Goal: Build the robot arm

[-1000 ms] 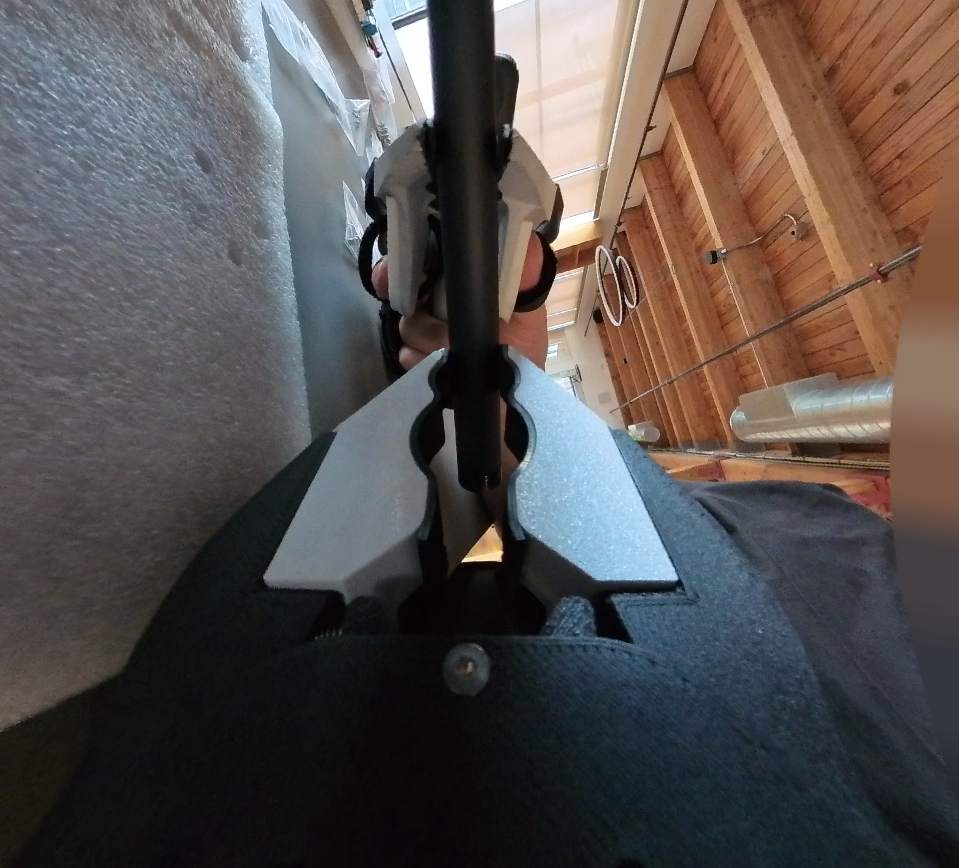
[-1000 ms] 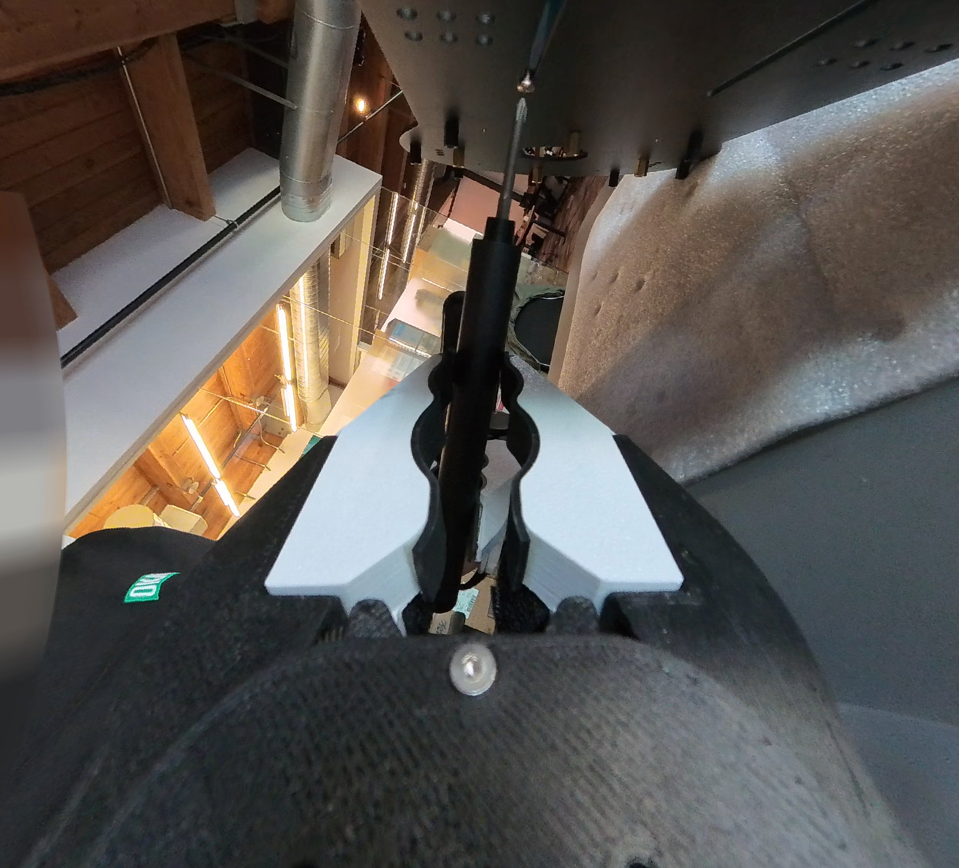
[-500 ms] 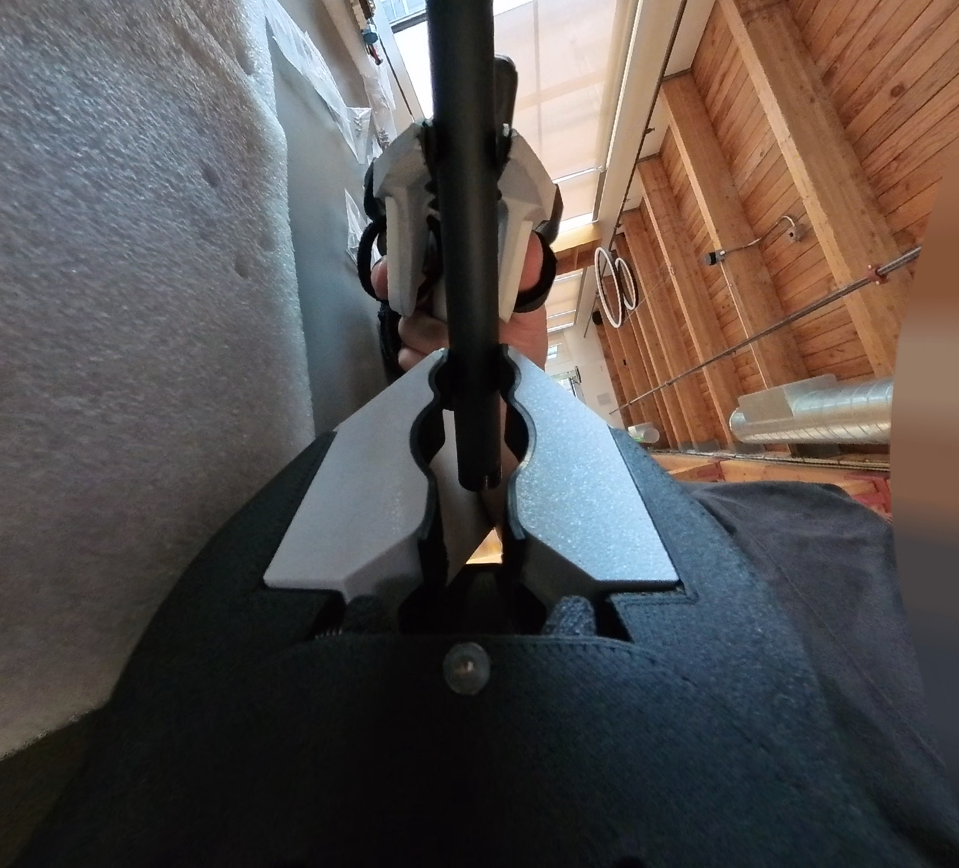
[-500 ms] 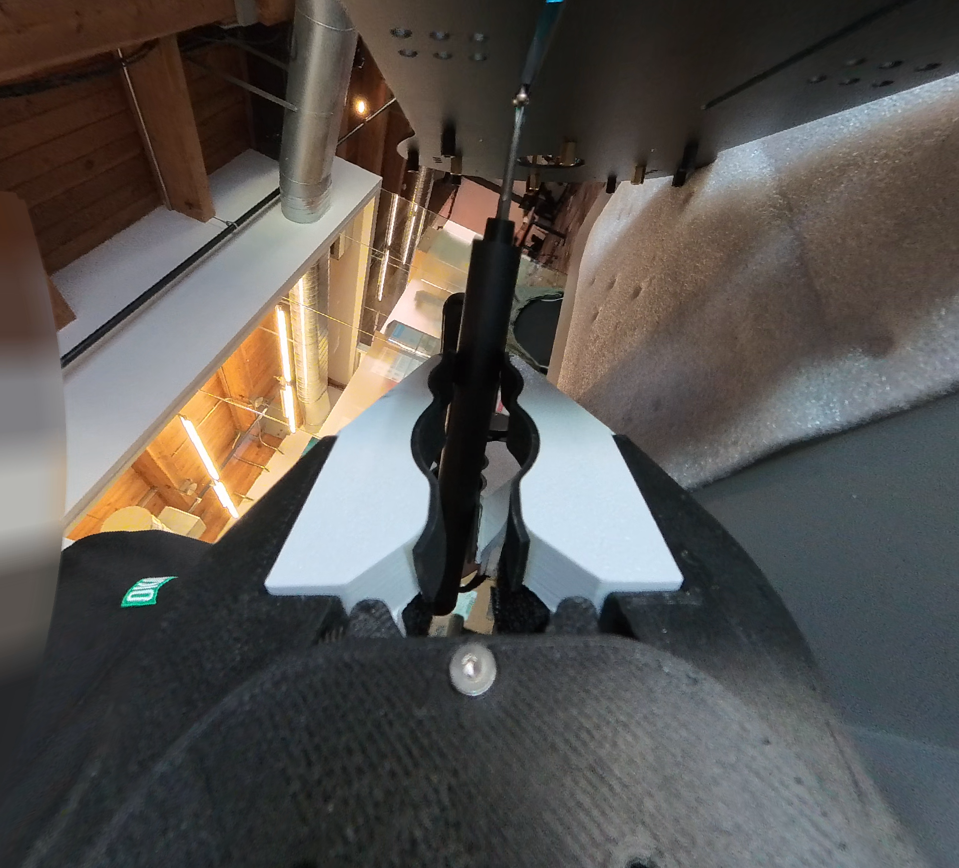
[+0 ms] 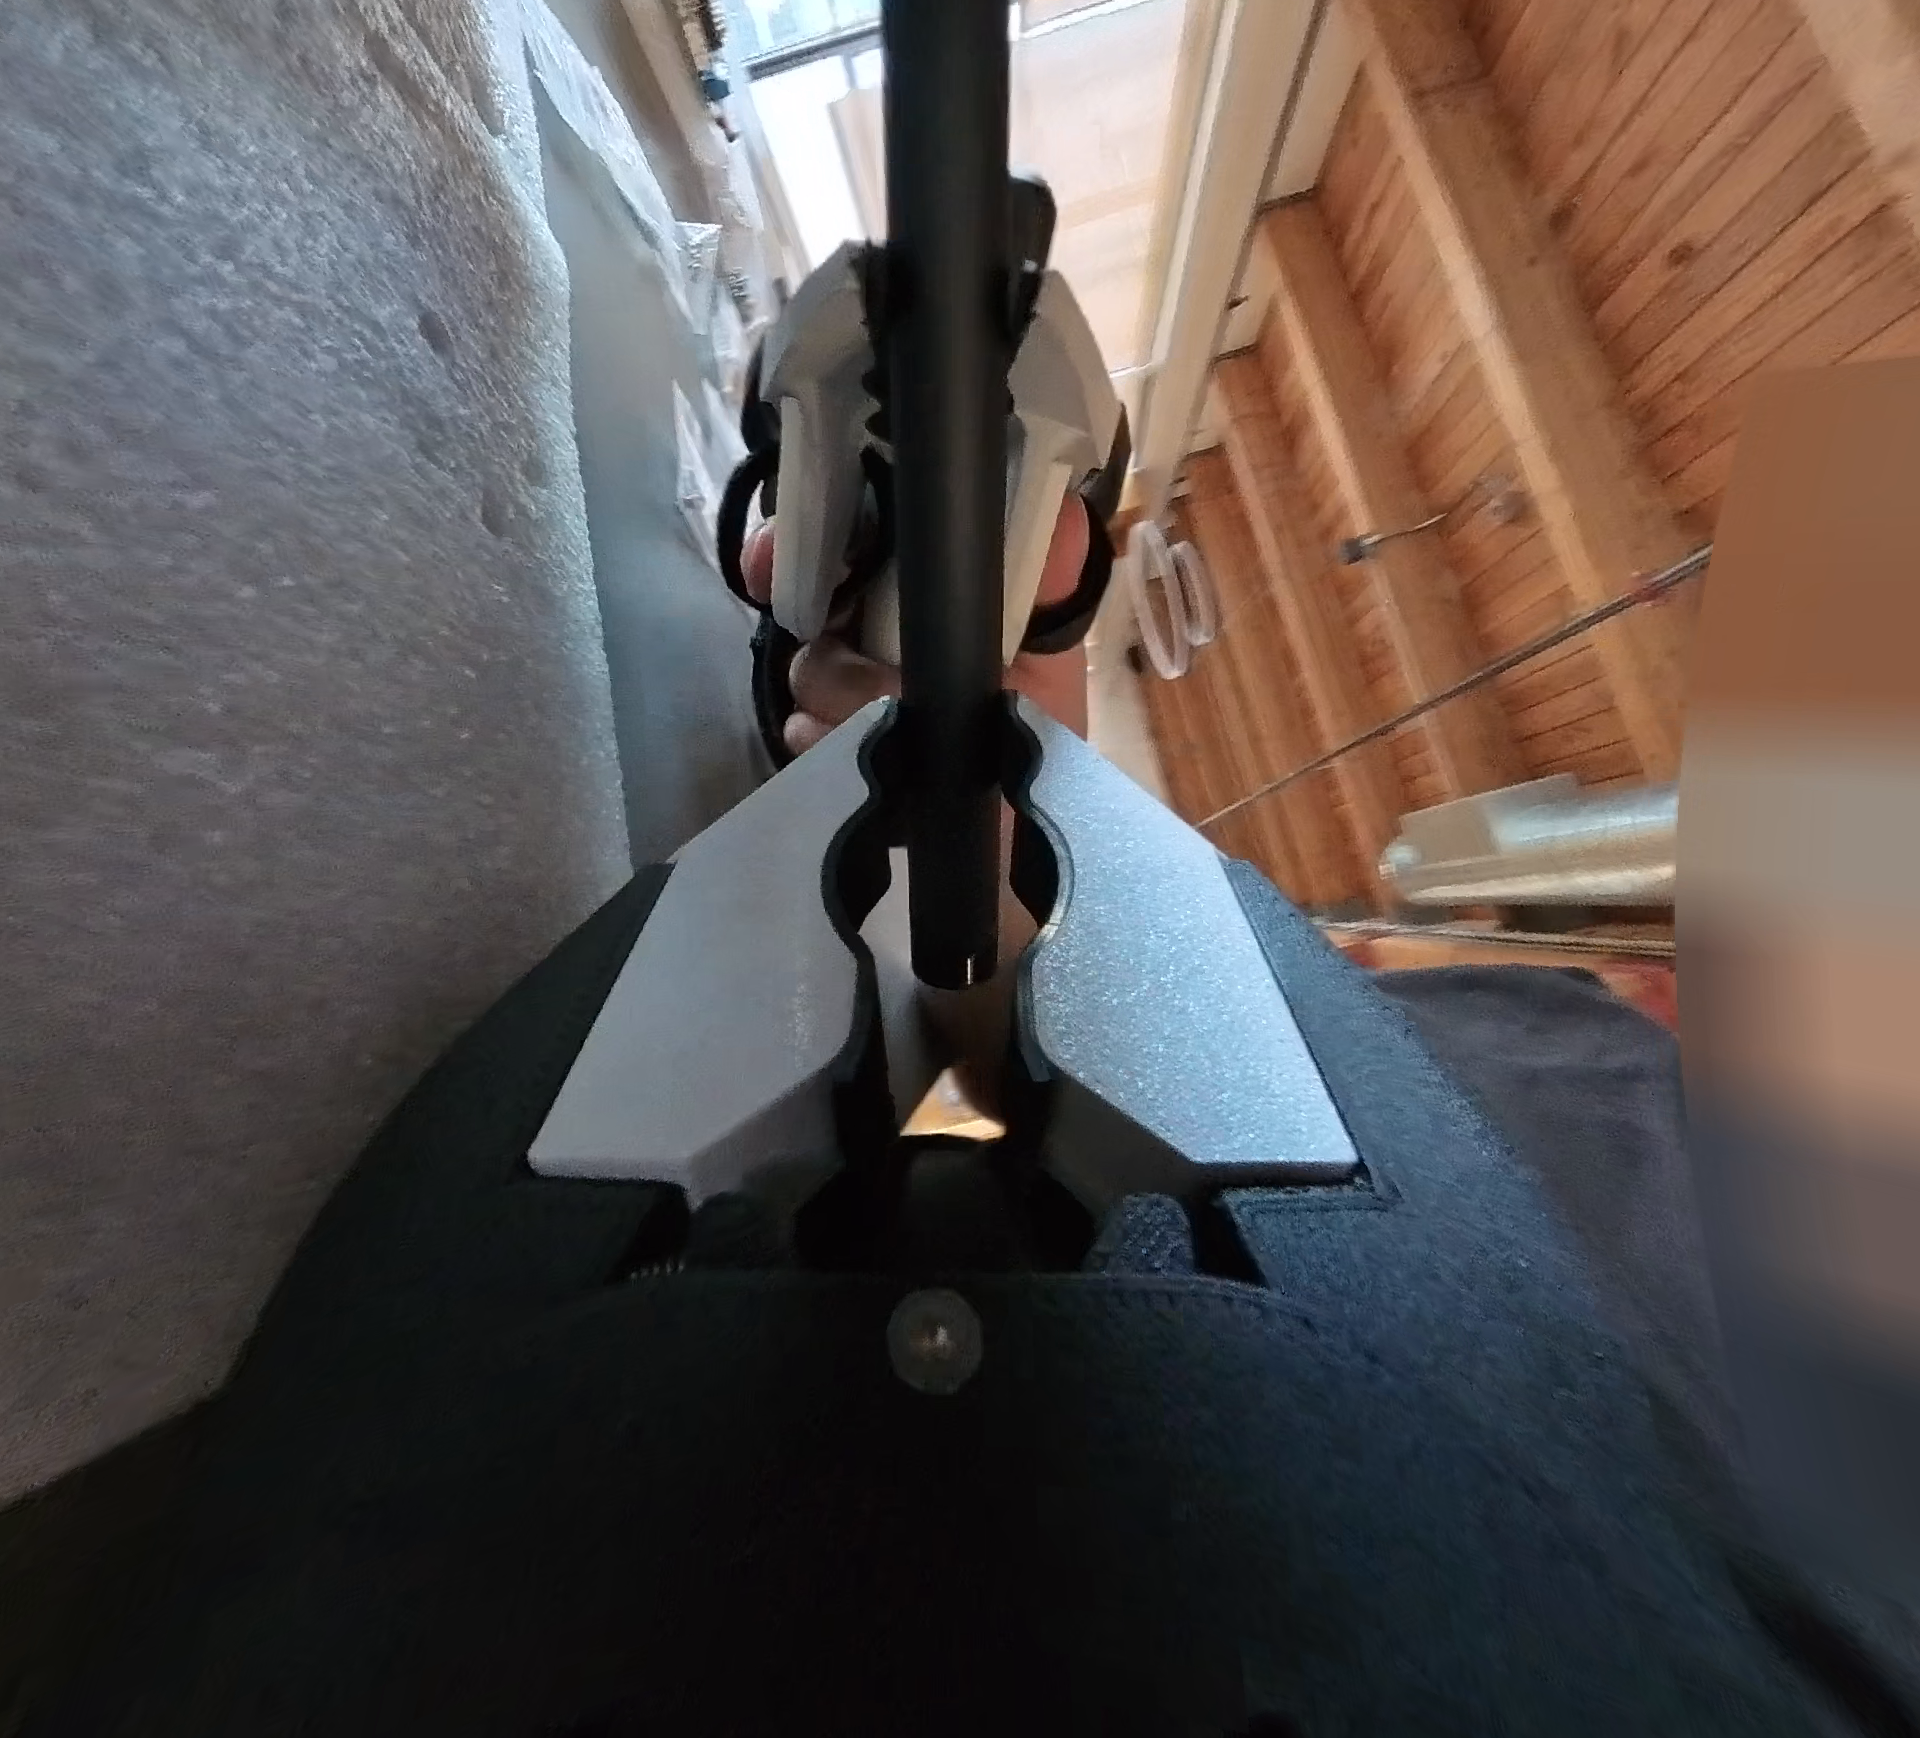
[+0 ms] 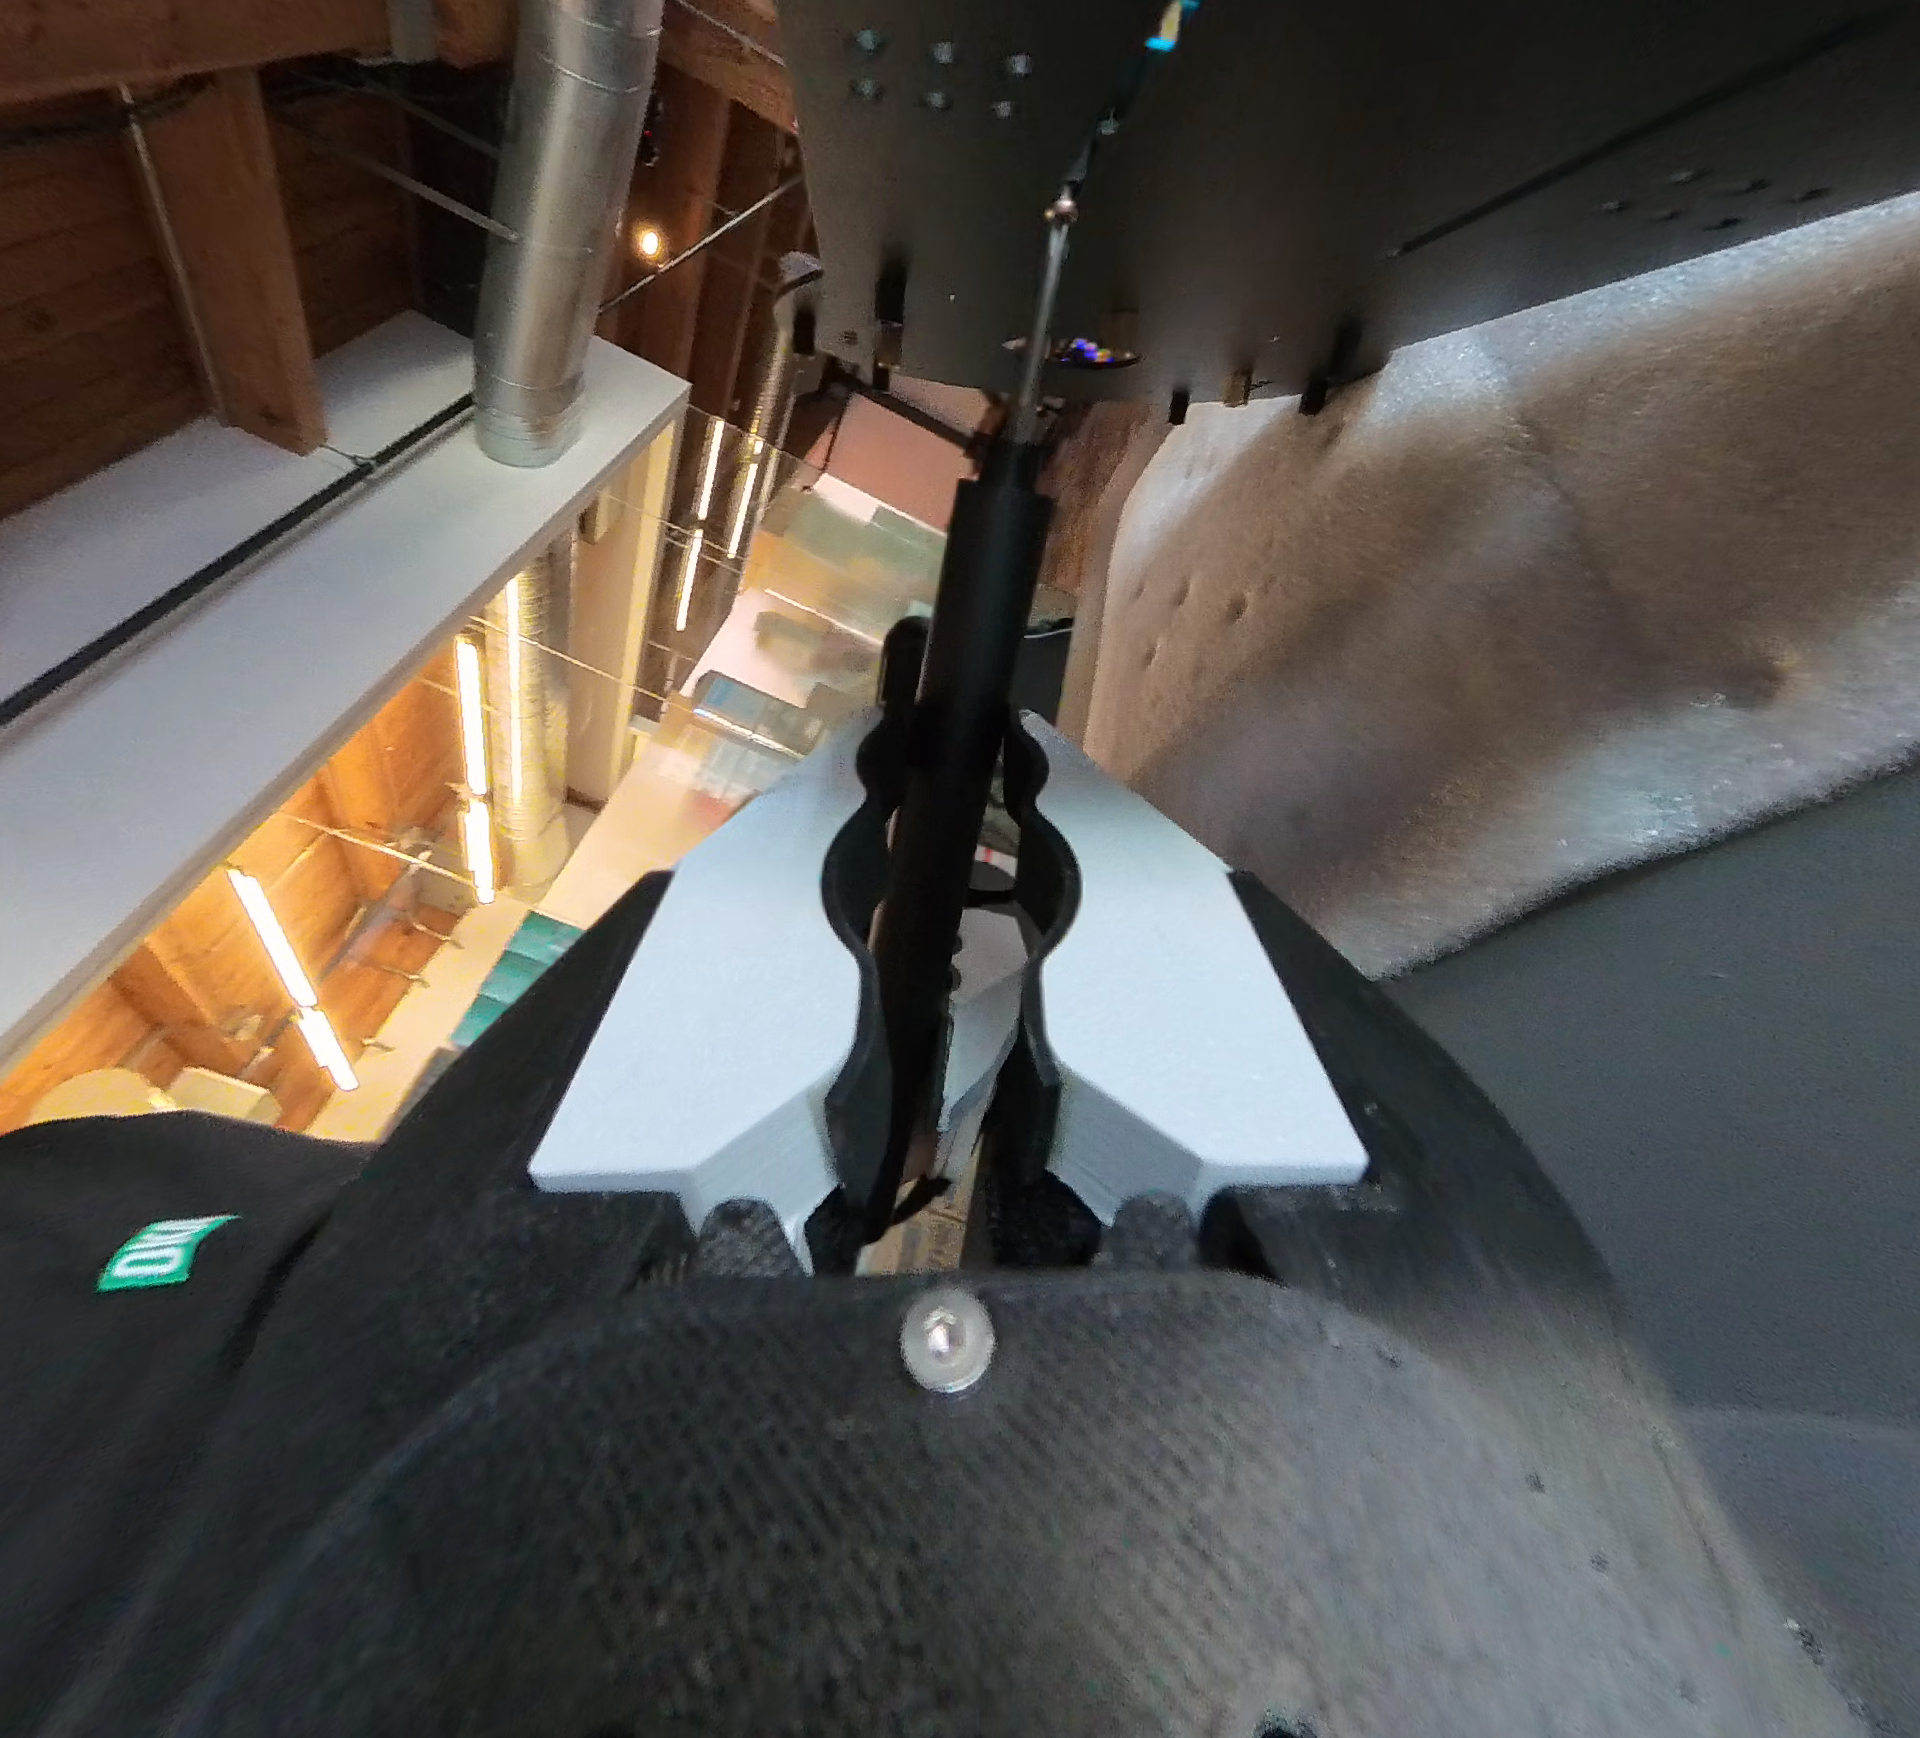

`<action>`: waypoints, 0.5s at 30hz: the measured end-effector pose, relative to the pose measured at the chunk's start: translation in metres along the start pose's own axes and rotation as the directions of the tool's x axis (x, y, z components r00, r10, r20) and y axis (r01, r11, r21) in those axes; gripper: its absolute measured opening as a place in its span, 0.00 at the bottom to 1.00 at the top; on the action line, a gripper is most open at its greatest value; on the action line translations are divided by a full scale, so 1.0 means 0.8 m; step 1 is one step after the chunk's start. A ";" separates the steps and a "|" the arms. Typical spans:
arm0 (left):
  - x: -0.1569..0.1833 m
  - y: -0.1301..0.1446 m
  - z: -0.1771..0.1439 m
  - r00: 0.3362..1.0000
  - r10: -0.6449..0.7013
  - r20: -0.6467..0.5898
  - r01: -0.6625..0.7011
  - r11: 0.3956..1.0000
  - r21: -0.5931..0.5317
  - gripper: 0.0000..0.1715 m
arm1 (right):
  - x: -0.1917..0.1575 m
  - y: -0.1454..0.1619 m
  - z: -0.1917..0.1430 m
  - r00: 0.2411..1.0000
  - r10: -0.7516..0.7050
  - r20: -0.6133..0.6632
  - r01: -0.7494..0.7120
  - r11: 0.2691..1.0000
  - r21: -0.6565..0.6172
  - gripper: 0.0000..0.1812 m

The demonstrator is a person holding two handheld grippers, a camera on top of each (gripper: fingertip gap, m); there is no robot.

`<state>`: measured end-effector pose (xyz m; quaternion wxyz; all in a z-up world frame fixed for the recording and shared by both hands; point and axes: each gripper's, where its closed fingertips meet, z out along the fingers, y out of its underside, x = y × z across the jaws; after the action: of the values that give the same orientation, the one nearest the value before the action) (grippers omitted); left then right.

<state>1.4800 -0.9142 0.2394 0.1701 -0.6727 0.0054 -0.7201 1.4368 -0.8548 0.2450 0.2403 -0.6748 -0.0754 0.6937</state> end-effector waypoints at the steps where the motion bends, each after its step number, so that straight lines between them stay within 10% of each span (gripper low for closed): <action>1: 0.001 0.000 0.000 1.000 0.003 -0.005 -0.003 1.000 0.002 0.09 | 0.000 0.000 0.000 1.000 -0.020 -0.019 0.020 1.000 -0.002 0.09; 15: -0.010 -0.001 -0.005 0.978 0.086 0.192 -0.085 0.996 -0.015 0.09 | 0.004 0.000 -0.001 0.997 -0.039 -0.062 0.039 0.999 -0.001 0.09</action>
<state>1.4763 -0.9125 0.2312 0.1983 -0.7389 0.0202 -0.6436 1.4379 -0.8533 0.2419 0.2560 -0.6944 -0.0807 0.6676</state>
